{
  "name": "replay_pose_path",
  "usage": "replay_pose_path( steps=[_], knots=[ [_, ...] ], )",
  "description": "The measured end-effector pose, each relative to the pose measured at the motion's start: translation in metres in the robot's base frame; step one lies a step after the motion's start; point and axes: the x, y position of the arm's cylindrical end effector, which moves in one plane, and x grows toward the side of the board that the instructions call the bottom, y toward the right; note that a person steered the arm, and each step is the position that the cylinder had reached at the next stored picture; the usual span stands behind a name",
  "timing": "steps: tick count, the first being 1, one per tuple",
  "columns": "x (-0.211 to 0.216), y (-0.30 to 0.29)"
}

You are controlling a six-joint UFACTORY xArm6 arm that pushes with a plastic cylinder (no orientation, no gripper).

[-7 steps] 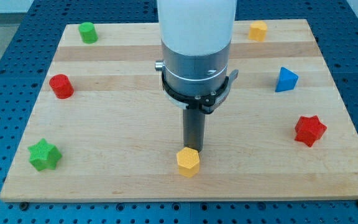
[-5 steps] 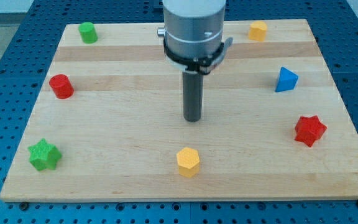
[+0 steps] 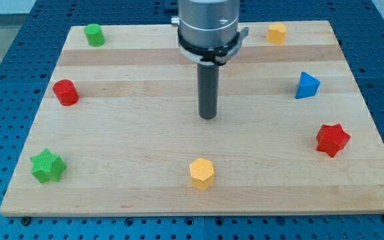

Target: Move the red star to the bottom right side of the board

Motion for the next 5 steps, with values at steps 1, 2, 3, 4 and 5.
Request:
replay_pose_path(
  steps=[1,2,3,4,5],
  knots=[
    [-0.001,0.036],
    [-0.001,0.071],
    [-0.001,0.071],
    [0.002,0.071],
    [0.012,0.076]
  ],
)
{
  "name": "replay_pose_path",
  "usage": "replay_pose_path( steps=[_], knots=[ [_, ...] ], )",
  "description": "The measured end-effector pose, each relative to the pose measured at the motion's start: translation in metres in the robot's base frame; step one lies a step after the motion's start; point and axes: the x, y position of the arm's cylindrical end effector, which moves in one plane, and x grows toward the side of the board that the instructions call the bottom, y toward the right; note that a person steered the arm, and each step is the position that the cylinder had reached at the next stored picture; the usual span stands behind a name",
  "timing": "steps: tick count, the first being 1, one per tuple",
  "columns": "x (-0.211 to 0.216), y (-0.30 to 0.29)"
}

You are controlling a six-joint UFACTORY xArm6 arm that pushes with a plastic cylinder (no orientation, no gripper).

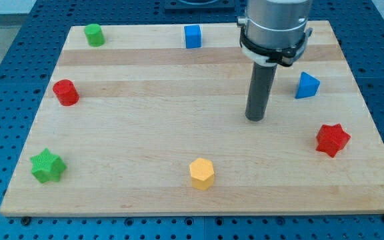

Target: Move the red star to the bottom right side of the board

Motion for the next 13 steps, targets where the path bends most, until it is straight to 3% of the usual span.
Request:
replay_pose_path(
  steps=[2,6,13],
  knots=[
    [0.000,0.017],
    [0.008,0.106],
    [0.039,0.124]
  ],
)
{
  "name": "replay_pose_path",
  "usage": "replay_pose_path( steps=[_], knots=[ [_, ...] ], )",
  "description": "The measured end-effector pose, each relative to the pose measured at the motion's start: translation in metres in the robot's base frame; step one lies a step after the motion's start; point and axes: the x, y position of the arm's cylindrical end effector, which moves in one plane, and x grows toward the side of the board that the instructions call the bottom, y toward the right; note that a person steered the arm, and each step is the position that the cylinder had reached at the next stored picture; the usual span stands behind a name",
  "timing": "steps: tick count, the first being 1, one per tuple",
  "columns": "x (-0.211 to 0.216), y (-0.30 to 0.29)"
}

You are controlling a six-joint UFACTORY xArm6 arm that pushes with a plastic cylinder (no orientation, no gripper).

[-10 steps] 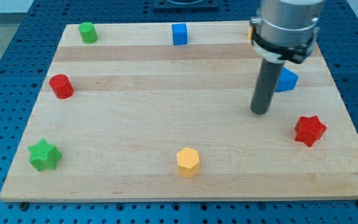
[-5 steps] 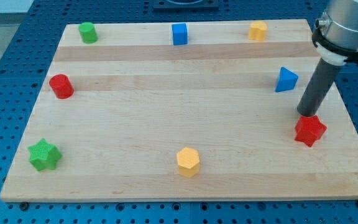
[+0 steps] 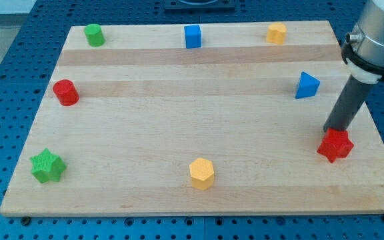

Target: Move the red star to the bottom right side of the board

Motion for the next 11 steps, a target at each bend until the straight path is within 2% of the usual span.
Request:
replay_pose_path(
  steps=[7,11],
  knots=[
    [0.048,0.000],
    [0.041,-0.003]
  ],
)
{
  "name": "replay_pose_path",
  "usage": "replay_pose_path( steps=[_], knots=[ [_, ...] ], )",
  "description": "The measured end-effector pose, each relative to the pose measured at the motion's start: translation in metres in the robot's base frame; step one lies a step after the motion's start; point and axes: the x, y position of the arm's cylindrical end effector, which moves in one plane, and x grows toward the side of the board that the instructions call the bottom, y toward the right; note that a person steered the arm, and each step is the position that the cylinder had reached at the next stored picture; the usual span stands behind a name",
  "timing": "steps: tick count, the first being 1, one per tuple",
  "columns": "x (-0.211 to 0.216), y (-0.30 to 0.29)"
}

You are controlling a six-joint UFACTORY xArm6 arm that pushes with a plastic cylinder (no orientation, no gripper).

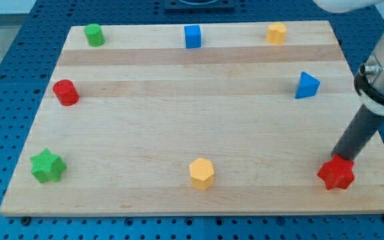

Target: Move the red star to the bottom right side of the board

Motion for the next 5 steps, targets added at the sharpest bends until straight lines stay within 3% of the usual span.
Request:
replay_pose_path(
  steps=[1,3,5],
  knots=[
    [-0.031,-0.012],
    [-0.031,-0.027],
    [-0.031,-0.116]
  ],
)
